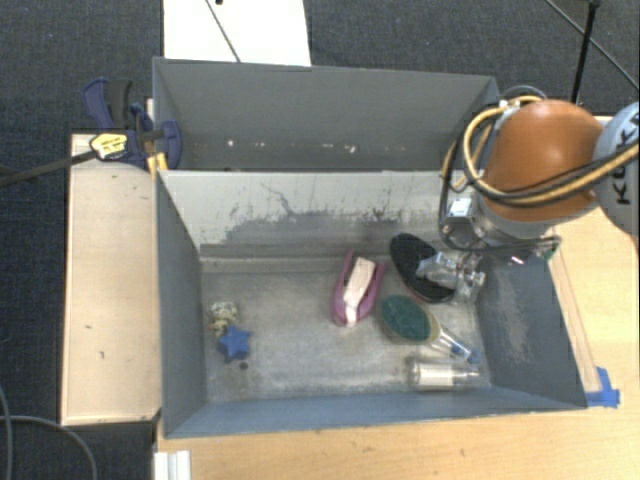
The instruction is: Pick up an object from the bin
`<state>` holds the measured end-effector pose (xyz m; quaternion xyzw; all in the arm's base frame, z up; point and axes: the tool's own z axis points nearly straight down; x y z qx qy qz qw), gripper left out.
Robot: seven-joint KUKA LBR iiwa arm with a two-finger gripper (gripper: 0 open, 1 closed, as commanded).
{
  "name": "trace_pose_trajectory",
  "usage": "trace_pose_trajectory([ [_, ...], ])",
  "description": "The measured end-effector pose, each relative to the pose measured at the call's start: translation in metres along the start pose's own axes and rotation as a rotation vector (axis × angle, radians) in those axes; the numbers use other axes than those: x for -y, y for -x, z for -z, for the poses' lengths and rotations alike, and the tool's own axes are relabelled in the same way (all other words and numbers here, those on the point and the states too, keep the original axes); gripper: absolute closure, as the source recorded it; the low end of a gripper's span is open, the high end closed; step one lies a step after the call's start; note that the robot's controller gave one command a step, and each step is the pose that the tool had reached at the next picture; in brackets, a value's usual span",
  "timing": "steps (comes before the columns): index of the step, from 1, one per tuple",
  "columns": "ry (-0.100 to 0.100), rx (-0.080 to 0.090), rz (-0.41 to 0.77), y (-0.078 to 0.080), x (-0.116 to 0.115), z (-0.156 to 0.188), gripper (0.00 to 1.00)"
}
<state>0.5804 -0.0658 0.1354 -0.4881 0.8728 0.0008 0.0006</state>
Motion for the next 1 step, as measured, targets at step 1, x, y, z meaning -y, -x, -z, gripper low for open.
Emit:
trace_pose_trajectory([
  [1,-0.008,0.003,-0.003,0.0008,-0.0129,0.0937,1.0],
])
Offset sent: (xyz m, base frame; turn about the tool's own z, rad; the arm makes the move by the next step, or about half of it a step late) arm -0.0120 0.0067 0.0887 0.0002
